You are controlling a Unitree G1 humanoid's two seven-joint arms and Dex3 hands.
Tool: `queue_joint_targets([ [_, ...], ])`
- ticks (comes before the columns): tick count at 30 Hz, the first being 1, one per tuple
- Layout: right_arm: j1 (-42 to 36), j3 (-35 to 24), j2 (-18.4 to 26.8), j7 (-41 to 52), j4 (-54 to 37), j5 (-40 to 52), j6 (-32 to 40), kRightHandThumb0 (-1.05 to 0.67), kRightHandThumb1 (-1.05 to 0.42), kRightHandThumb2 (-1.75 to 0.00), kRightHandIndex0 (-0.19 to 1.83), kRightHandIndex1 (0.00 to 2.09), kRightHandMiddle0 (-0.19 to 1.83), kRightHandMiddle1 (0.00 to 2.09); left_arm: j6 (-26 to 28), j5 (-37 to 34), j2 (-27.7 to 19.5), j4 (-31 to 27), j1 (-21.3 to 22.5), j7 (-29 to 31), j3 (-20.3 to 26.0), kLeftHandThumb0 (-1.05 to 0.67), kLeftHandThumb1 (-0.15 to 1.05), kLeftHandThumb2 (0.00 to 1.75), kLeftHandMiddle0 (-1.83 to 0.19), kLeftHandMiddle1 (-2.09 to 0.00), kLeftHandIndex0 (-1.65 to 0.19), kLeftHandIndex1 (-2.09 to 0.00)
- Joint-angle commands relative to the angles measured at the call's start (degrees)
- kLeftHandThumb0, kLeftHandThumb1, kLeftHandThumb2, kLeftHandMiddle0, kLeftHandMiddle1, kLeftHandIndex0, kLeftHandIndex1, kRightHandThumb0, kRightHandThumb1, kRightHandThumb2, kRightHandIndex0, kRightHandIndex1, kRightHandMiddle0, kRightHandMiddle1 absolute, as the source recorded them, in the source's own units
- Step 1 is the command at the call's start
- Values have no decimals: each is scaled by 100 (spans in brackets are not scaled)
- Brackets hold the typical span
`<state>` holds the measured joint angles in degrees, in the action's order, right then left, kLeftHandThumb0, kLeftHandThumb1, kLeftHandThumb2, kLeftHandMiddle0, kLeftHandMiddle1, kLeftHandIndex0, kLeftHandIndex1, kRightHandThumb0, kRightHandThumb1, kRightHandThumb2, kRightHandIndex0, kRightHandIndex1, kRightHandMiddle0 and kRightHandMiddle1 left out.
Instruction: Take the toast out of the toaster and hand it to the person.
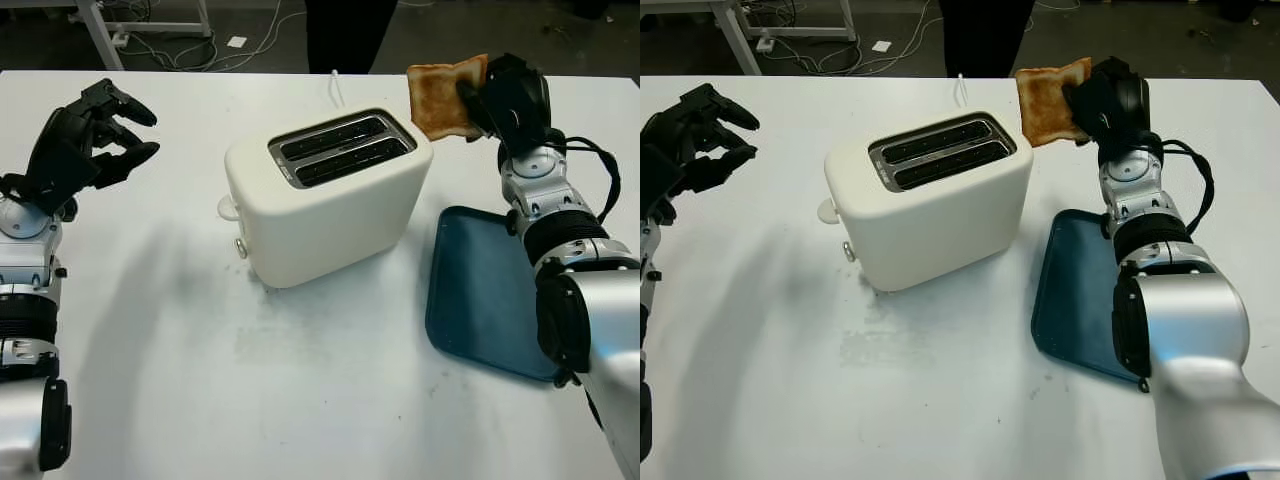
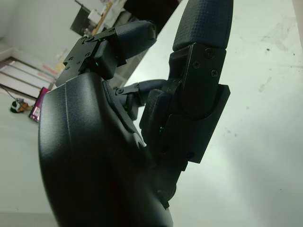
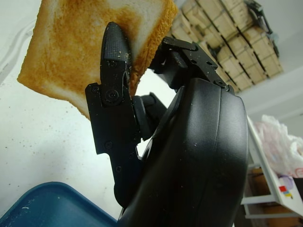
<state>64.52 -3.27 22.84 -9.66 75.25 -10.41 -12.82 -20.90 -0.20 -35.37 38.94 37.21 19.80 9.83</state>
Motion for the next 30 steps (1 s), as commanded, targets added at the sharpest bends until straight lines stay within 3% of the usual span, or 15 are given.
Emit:
queue_joint_targets([
  [1, 35, -45, -32, -12, 30, 30, 36, -30, -92, -26, 93, 175, 70, 175, -108, -9, -22, 8, 20, -25, 15, -105, 92, 12, -34, -151, -29, -144],
  [7, 66, -118, -78, -3, 30, 71, 75, -27, -92, -25, 94, 175, 69, 175, -85, -27, -21, 17, 29, -10, 22, -105, 92, 12, -33, -151, -29, -144],
  [11, 86, -170, -119, -52, 11, 99, 92, -21, -92, -25, 86, 175, 56, 175, -107, -4, -28, 26, 39, -22, 11, -105, 92, 12, -34, -152, -29, -144],
  [18, 70, -186, -105, 42, 1, 109, -17, -18, -92, -28, 87, 175, 59, 175, -48, -4, -24, -17, 52, -21, 4, -105, 92, 12, -34, -153, -29, -146],
  [22, 59, -243, -133, 55, -12, 142, -108, -10, -92, -29, 75, 175, 44, 173, -71, -30, -10, 22, 71, 4, 9, -105, 92, 12, -34, -152, -29, -146],
  [25, 103, -198, -145, -2, -19, 82, 0, -10, -92, -30, 67, 175, 43, 151, -11, -60, -7, -16, 65, 33, 17, -105, 92, 11, -34, -152, -29, -145],
  [27, 117, -185, -145, -8, -21, 71, 16, -9, -92, -31, 65, 175, 40, 160, -16, -66, -12, -11, 72, 51, 16, -105, 92, 10, -34, -151, -29, -145],
  [30, 124, -197, -148, 2, -22, 87, -5, -10, -92, -30, 54, 172, 46, 153, 12, -35, -15, -52, 74, 29, 1, -105, 92, 11, -33, -151, -29, -145],
])
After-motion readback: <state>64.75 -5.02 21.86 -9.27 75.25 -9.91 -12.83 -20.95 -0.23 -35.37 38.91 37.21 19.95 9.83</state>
